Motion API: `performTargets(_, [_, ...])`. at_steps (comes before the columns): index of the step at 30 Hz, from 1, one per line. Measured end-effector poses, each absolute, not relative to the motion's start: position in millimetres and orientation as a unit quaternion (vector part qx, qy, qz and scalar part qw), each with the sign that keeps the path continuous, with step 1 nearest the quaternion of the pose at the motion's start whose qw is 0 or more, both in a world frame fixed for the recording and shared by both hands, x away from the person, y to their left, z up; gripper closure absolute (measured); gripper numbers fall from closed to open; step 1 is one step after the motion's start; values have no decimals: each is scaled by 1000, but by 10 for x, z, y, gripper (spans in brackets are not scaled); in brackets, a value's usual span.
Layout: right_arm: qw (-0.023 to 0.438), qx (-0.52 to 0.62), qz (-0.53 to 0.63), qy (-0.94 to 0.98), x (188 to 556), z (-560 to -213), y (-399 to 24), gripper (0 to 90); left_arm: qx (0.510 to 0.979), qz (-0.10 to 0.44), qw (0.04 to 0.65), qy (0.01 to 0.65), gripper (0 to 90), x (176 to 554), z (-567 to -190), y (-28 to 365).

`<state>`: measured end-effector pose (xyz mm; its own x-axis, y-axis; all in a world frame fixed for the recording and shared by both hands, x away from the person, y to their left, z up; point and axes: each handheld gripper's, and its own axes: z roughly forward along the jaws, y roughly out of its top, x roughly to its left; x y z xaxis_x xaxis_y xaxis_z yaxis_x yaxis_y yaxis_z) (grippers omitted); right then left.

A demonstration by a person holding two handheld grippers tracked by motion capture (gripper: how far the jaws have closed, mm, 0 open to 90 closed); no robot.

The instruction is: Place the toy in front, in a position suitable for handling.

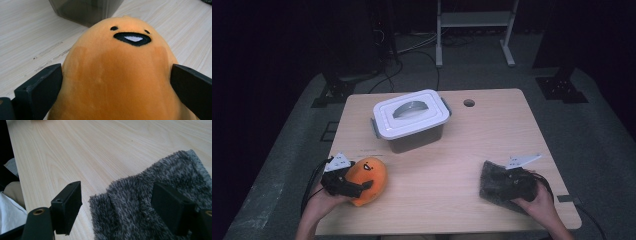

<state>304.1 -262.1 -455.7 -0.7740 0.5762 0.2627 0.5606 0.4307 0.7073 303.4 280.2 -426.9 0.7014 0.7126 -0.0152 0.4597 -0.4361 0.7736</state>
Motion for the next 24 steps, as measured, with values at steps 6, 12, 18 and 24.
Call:
performTargets(6, [8, 336, 413, 846, 3039, -4556, -2616, 235, 834, 167, 397, 344, 25, 3028, -4272, 2775])
performTargets(12, [10, 336, 413, 846, 3037, -4554, -2616, 235, 836, 173, 396, 339, 96, 3010, -4258, 2757])
performTargets(18, [10, 333, 413, 848, 3037, -4555, -2609, 235, 837, 176, 395, 335, 231, 2977, -4230, 2747])
performTargets(24, [9, 332, 412, 848, 3033, -4554, -2607, 235, 836, 178, 402, 329, 286, 2950, -4205, 2743])
